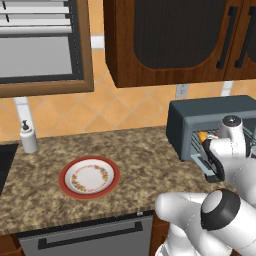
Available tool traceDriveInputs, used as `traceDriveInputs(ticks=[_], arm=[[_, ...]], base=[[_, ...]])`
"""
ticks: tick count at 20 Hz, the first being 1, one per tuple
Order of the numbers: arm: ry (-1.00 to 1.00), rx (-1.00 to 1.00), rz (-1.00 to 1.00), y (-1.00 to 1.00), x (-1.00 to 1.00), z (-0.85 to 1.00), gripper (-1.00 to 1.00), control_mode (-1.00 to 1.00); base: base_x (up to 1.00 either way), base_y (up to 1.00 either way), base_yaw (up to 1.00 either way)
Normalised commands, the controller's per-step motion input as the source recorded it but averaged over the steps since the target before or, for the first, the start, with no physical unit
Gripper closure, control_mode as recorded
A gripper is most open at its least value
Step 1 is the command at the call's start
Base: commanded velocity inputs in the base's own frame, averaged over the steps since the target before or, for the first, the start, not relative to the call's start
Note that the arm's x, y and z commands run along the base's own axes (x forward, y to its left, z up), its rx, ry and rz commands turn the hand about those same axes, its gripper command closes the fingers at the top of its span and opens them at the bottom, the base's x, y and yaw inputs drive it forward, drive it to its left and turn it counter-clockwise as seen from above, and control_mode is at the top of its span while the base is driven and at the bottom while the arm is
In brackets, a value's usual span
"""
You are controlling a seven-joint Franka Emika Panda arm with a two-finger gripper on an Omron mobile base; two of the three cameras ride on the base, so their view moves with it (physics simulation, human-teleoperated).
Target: Pick up the kebab skewer and baguette bread, and place them inside the toaster oven. Close the toaster oven door and start by setting the timer.
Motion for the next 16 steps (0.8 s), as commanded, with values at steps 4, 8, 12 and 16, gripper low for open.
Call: traceDriveInputs(ticks=[4,8,12,16], arm=[[-0.11,0.07,-0.01,0.08,0.5,-0.06,-1.0,-1.0],[-0.12,0.07,0.0,0.17,0.53,-0.01,-1.0,-1.0],[-0.1,0.03,0.0,0.16,0.19,0.0,-1.0,-1.0],[-0.01,0.0,0.0,0.0,-0.61,0.03,-1.0,-1.0]], base=[[0.0,0.0,0.0],[0.0,0.0,0.0],[0.0,0.0,0.0],[0.0,0.0,0.0]])
